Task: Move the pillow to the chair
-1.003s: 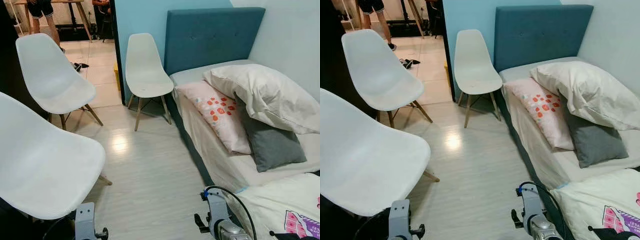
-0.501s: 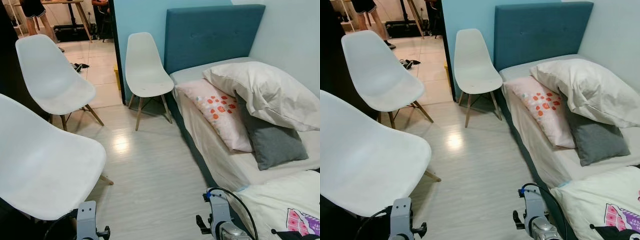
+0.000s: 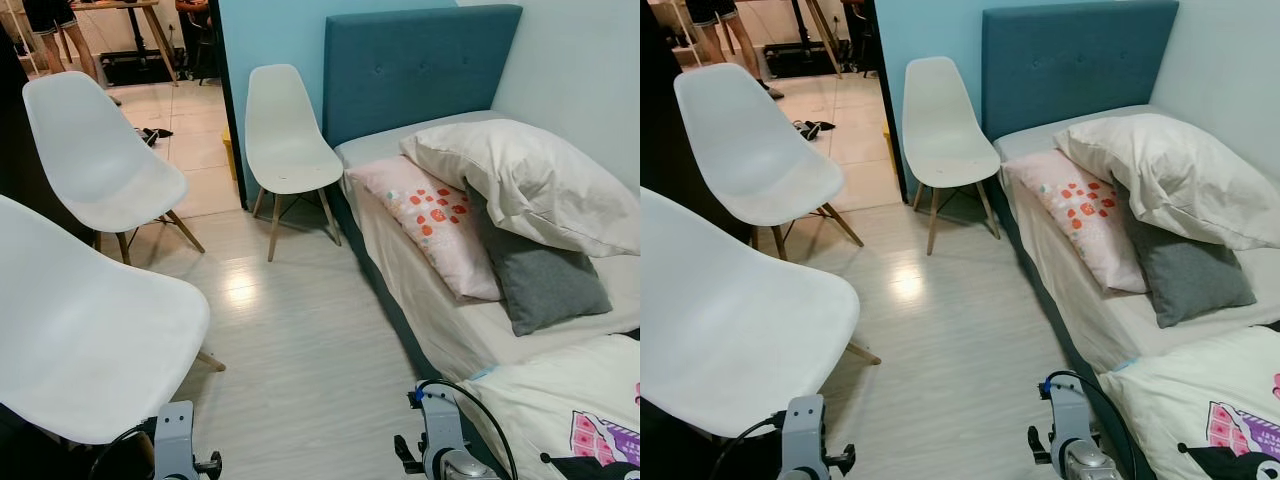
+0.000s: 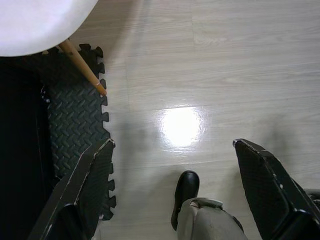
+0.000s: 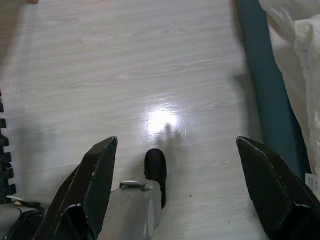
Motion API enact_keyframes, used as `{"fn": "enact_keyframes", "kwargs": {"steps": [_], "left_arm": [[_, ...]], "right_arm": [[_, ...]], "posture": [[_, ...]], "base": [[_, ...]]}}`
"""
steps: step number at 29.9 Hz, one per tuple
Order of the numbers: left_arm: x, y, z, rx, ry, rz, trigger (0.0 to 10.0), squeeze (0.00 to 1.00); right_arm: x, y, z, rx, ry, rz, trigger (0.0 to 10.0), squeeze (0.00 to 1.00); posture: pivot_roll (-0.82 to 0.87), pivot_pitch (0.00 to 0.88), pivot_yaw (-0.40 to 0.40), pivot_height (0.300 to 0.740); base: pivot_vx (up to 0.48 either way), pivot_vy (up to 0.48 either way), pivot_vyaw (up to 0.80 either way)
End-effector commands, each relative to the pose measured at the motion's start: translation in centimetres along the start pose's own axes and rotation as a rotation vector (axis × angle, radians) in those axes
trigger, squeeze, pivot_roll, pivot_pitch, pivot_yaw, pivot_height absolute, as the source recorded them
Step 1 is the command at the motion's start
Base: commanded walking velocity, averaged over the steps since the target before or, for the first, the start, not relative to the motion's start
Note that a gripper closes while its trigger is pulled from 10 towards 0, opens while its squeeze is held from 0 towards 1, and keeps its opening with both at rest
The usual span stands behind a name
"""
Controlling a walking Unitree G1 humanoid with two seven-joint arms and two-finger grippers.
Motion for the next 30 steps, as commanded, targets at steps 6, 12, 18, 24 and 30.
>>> {"fn": "enact_keyframes", "kwargs": {"steps": [6,12,18,24,30], "left_arm": [[-0.4,-0.6,0.1,-0.036,0.008,-0.028,10.0,0.00],[0.0,-0.7,0.0,-0.042,-0.001,-0.026,10.0,0.00],[0.6,-0.8,-0.1,-0.046,-0.020,-0.012,10.0,0.00],[1.0,-1.1,-0.2,-0.053,-0.035,-0.005,10.0,0.00],[1.6,-1.2,-0.3,-0.059,-0.054,-0.006,10.0,0.00]], "right_arm": [[-0.6,0.2,0.0,0.004,0.013,-0.012,10.0,0.00],[-0.6,-0.1,0.1,-0.002,0.012,-0.009,10.0,0.00],[0.8,0.1,-0.1,0.009,-0.033,-0.001,10.0,0.00],[1.5,0.2,-0.1,0.015,-0.052,-0.003,10.0,0.00],[1.0,0.2,-0.1,0.009,-0.035,0.021,10.0,0.00]], "posture": [[-0.16,0.082,0.000,0.740],[-0.17,0.079,0.000,0.740],[-0.18,0.084,0.001,0.740],[-0.18,0.089,0.003,0.740],[-0.16,0.092,0.001,0.740]], "base": [[0.201,0.000,0.00],[0.341,0.000,0.00],[0.401,0.000,0.00],[0.408,0.000,0.00],[0.409,0.000,0.00]]}}
Point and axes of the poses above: a point about 5 cm out from each wrist's last joint towards the gripper, its own z axis pointing back from the gripper into the wrist, its own x axis along the axis of the wrist's last joint, y = z × x, the point moved 2 cm from there along -z, pointing out of the wrist towards the gripper, and after that the axes turned 13 degrees about -z, right-handed, at the moved point
